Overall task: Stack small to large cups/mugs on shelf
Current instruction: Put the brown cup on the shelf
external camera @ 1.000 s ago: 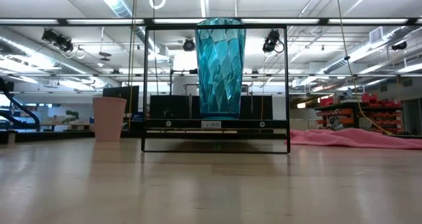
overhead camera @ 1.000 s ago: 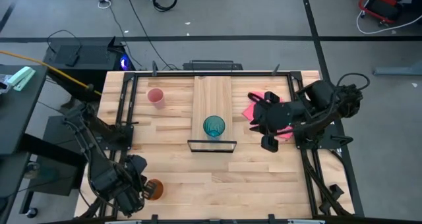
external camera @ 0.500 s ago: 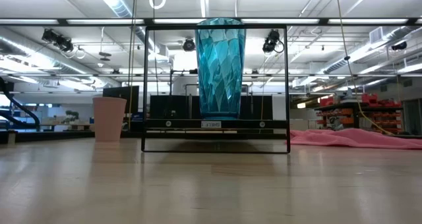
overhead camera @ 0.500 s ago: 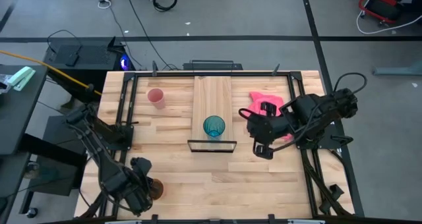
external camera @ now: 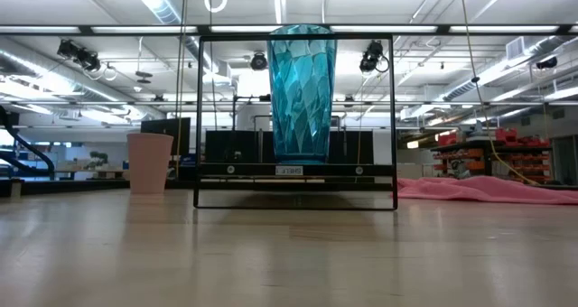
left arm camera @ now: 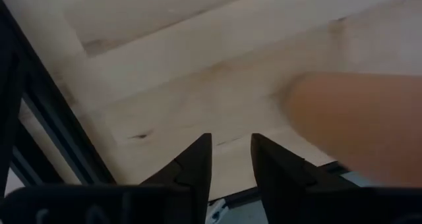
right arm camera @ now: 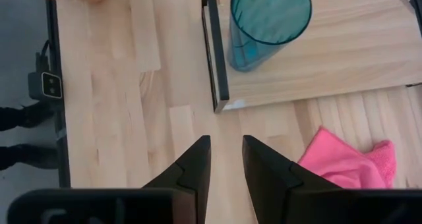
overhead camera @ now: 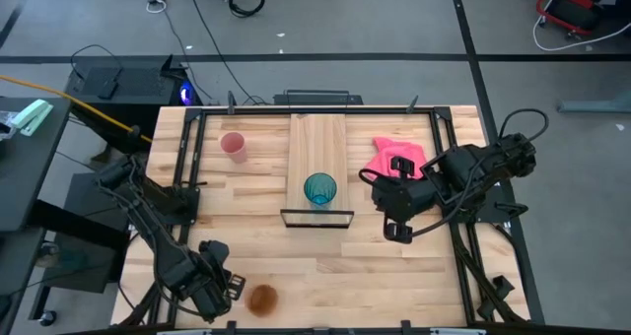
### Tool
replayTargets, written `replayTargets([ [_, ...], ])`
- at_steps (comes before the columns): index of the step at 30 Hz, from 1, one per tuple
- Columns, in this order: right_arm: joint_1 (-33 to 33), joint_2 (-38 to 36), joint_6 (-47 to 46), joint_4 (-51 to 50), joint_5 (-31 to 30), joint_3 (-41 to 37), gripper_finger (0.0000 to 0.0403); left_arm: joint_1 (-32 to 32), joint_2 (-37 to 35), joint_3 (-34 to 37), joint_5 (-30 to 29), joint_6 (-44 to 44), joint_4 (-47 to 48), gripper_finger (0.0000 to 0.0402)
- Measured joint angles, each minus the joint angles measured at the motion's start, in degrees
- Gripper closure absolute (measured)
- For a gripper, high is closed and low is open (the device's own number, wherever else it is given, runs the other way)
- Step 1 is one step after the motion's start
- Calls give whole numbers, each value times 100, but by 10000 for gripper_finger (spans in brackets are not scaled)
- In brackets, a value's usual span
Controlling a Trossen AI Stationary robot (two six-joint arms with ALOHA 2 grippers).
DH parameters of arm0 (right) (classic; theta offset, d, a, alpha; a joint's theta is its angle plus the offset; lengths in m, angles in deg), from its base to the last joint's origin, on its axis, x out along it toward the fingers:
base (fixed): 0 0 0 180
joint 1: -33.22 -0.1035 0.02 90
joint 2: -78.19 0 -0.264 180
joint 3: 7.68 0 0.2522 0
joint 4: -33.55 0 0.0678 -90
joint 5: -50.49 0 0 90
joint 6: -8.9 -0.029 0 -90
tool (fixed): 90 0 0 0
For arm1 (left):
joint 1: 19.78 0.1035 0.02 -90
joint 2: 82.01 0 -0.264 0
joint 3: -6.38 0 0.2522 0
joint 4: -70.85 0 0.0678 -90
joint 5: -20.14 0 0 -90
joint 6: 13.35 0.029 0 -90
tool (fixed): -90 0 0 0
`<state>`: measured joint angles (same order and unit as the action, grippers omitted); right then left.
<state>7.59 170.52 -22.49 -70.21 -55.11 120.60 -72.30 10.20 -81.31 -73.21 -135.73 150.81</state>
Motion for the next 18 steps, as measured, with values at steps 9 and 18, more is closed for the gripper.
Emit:
replayTargets([
  [9,-322,-78,-320,58,126,-509,307,40,-114,2,-83,192,-829,286],
  [18,-872,-631,-1279,5014,1287,-4025,311,422,-108,2,-905,1222,-1633,289],
])
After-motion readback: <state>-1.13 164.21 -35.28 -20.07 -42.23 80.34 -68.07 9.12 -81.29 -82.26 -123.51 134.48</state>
